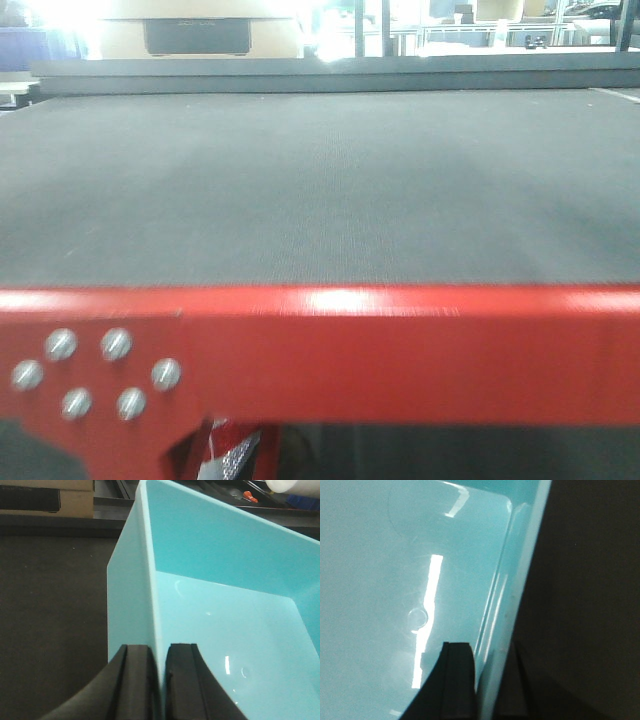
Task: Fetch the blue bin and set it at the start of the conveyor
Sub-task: 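Position the base at the conveyor and raise the bin over the belt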
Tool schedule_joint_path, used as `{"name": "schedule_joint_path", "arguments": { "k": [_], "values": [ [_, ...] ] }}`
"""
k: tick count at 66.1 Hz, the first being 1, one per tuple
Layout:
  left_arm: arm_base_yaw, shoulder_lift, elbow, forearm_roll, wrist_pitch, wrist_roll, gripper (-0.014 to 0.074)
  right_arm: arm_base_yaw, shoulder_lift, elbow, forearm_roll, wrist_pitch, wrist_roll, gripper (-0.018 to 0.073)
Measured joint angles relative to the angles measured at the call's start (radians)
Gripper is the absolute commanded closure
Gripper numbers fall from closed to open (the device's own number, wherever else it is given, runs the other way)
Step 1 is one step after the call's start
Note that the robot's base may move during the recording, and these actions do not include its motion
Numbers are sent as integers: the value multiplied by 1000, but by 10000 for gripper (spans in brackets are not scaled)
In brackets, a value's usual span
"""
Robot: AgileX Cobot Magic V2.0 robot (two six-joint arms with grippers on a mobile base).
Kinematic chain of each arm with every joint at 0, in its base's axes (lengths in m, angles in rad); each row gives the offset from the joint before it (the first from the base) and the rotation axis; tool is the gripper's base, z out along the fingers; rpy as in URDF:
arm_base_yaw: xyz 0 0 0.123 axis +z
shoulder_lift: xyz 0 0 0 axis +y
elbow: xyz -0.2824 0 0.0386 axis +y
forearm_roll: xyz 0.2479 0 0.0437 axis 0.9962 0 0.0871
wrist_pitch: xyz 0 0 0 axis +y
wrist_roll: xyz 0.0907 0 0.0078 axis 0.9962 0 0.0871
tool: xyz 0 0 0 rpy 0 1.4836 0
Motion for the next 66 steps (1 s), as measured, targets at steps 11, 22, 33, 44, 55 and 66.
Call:
{"name": "schedule_joint_path", "arguments": {
  "k": [11,22,33,44,55,66],
  "values": [
    [0,0,0,0,0,0,708,0,0,0,0,-1,0,712],
    [0,0,0,0,0,0,708,0,0,0,0,-1,0,712],
    [0,0,0,0,0,0,708,0,0,0,0,-1,0,712],
    [0,0,0,0,0,0,708,0,0,0,0,-1,0,712],
    [0,0,0,0,0,0,708,0,0,0,0,-1,0,712],
    [0,0,0,0,0,0,708,0,0,0,0,-1,0,712]
  ]
}}
